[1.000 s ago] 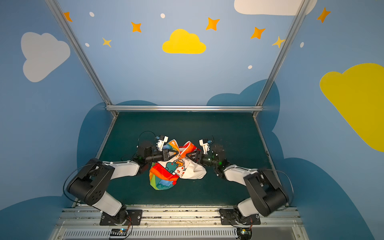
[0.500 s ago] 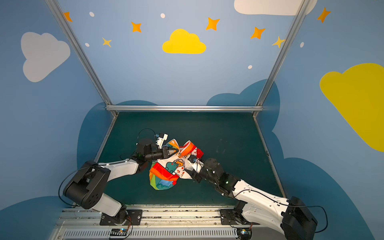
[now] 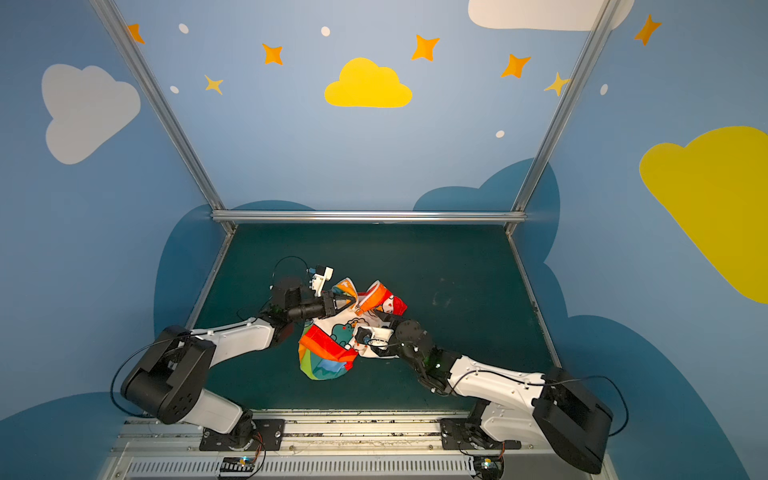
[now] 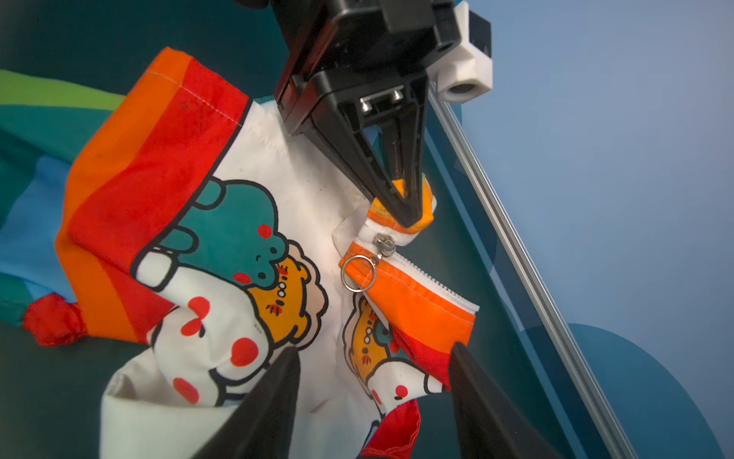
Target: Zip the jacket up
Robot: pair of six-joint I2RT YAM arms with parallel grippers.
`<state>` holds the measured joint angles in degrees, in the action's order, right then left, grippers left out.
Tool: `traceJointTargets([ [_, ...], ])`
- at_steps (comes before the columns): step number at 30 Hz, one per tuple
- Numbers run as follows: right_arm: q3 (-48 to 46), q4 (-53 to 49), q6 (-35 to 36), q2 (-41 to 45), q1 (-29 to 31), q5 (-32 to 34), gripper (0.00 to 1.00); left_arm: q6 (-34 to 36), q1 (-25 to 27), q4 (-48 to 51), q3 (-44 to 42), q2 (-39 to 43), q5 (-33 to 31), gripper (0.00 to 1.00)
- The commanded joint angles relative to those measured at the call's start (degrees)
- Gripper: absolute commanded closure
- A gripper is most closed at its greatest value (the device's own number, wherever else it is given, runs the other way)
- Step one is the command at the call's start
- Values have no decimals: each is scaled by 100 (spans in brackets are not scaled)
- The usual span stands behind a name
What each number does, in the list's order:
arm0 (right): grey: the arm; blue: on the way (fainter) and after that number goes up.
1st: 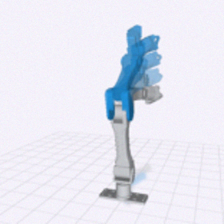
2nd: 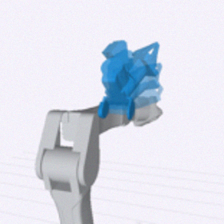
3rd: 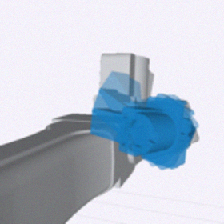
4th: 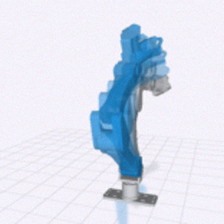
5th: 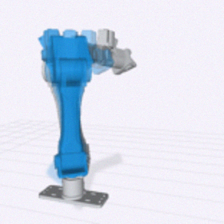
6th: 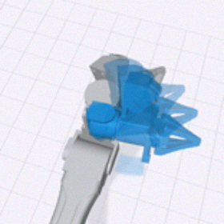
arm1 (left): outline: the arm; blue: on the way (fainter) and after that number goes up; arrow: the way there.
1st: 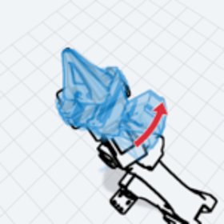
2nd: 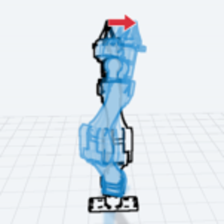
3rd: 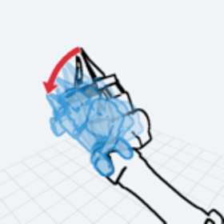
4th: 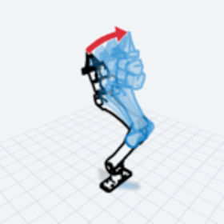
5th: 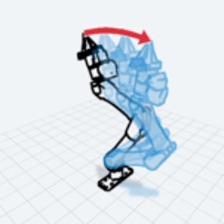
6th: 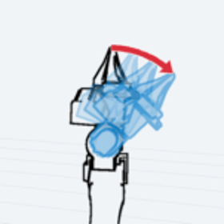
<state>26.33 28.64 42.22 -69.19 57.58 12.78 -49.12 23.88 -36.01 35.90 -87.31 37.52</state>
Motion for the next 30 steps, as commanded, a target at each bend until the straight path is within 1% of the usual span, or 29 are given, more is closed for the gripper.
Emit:
traceJointTargets([
  [1, 284, 443, 362, -301, 18, 15, 39, -27, -24, 5, 98, 135, 28, 97],
  [4, 384, 665, 389, -661, -1, 72, 39, -21, -22, 23, 87, 174, 28, 97],
  [7, 388, 1266, 464, -1017, -36, 155, 38, -19, -23, 59, 93, 197, 19, 97],
  [12, 489, 1613, 636, -1404, -41, 186, 37, -36, -28, 41, 84, 205, 21, 97],
  [17, 498, 2205, 853, -1704, -41, 505, 36, -49, -24, 24, 89, 210, 19, 97],
  [23, 574, 2311, 954, -1904, -50, 542, 37, -75, -28, 6, 84, 222, 26, 97],
  [30, 581, 2305, 906, -2077, -115, 528, 37, -71, -24, 24, 56, 257, 12, 97],
])
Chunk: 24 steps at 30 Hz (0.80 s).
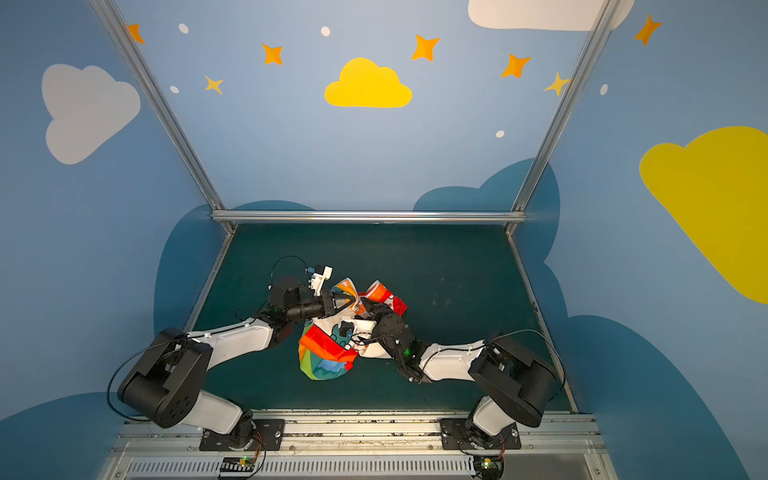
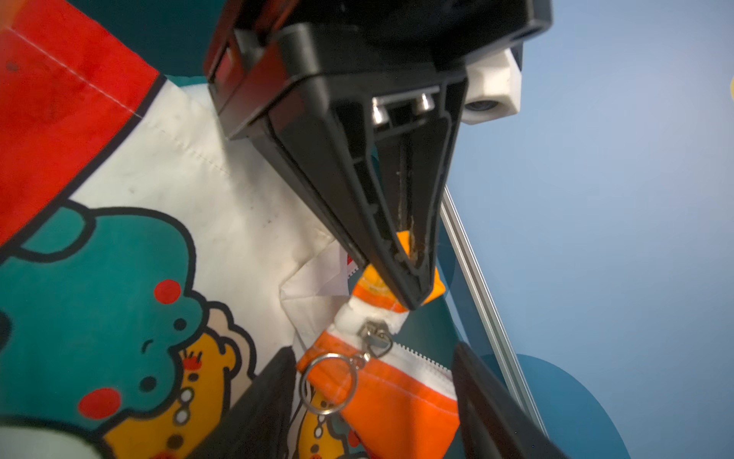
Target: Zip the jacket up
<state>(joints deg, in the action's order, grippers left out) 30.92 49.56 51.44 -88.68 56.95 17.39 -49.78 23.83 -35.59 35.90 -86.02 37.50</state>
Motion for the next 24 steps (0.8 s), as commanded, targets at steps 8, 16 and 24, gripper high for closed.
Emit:
traceJointTargets([
  [8, 134, 440, 70, -264, -76, 240, 37, 3, -27, 17, 57, 129, 6, 97],
  [16, 78, 200, -56, 7, -168, 88, 45, 12, -24, 17, 63, 76, -3, 97],
  [24, 82, -215, -306, 250, -254, -161, 56, 3, -21, 17, 52, 56, -12, 97],
])
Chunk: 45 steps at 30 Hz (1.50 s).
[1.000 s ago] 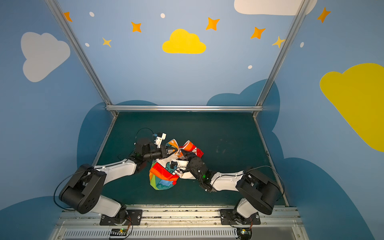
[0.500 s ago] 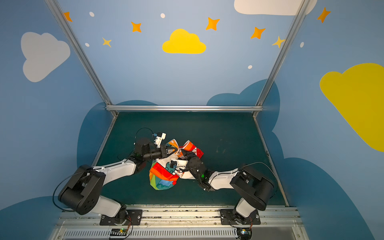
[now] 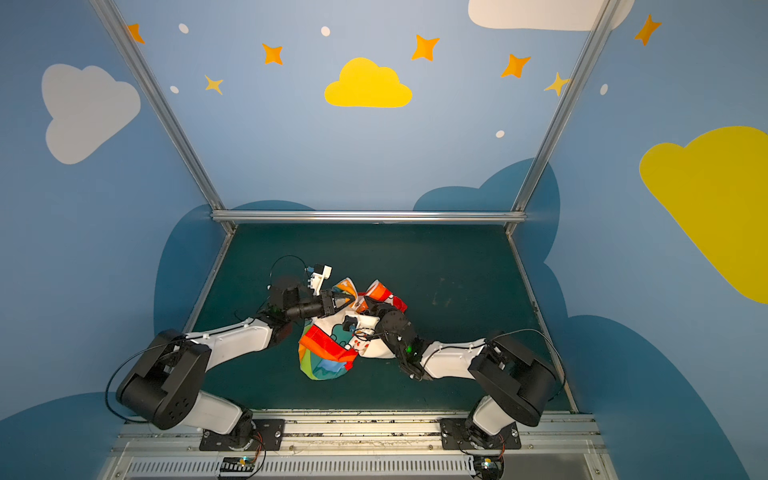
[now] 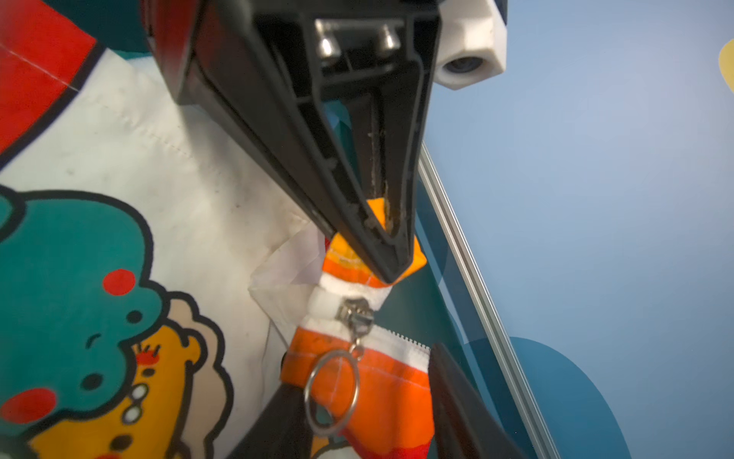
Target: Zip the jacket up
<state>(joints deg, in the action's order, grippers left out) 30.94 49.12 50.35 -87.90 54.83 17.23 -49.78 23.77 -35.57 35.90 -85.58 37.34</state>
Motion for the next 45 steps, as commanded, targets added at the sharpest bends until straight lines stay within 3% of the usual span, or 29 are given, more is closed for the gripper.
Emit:
traceJointTargets([
  [1, 91, -237, -218, 194, -47, -178, 56, -4, -15, 15, 52, 12, 1, 97],
  [22, 145, -931, -561, 572, -191, -664, 58, 31, -8, 77, 74, 22, -29, 97],
  [45, 307, -1353, -638, 665, -244, -897, 69, 13, -4, 58, 75, -1, -43, 97],
])
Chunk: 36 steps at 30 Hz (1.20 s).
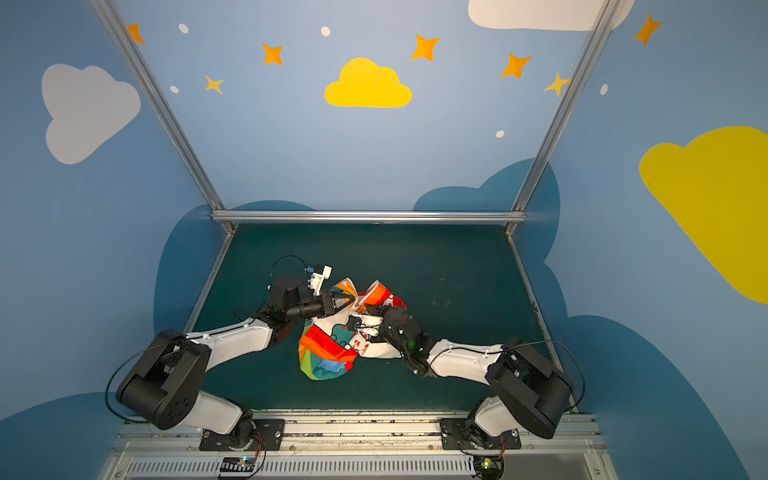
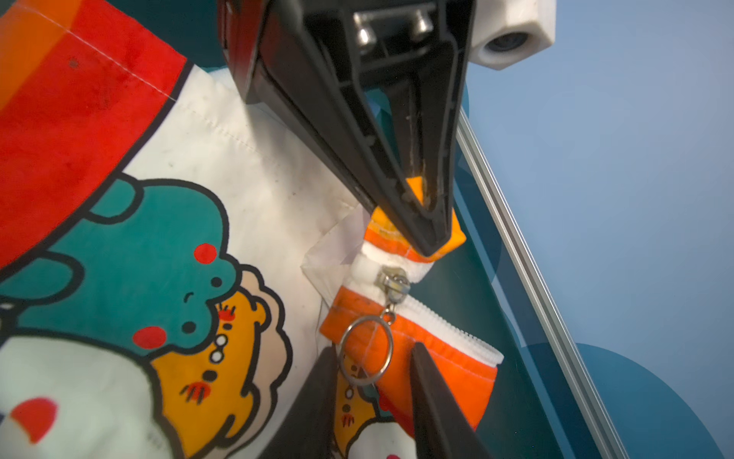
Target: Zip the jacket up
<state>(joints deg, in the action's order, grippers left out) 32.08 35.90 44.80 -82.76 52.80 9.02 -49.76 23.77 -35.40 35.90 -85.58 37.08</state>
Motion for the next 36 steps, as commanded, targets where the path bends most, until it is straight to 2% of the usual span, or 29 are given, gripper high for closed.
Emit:
traceJointTargets([
  [1, 186, -51, -93, 155, -37, -91, 69, 9, 0, 42, 74, -4, -17, 97],
  [16, 198, -173, -196, 279, -53, -240, 76, 19, 9, 74, 68, -3, -34, 97],
  [36, 228, -484, -366, 493, -147, -471, 77, 10, 27, 41, 96, -72, -56, 97],
])
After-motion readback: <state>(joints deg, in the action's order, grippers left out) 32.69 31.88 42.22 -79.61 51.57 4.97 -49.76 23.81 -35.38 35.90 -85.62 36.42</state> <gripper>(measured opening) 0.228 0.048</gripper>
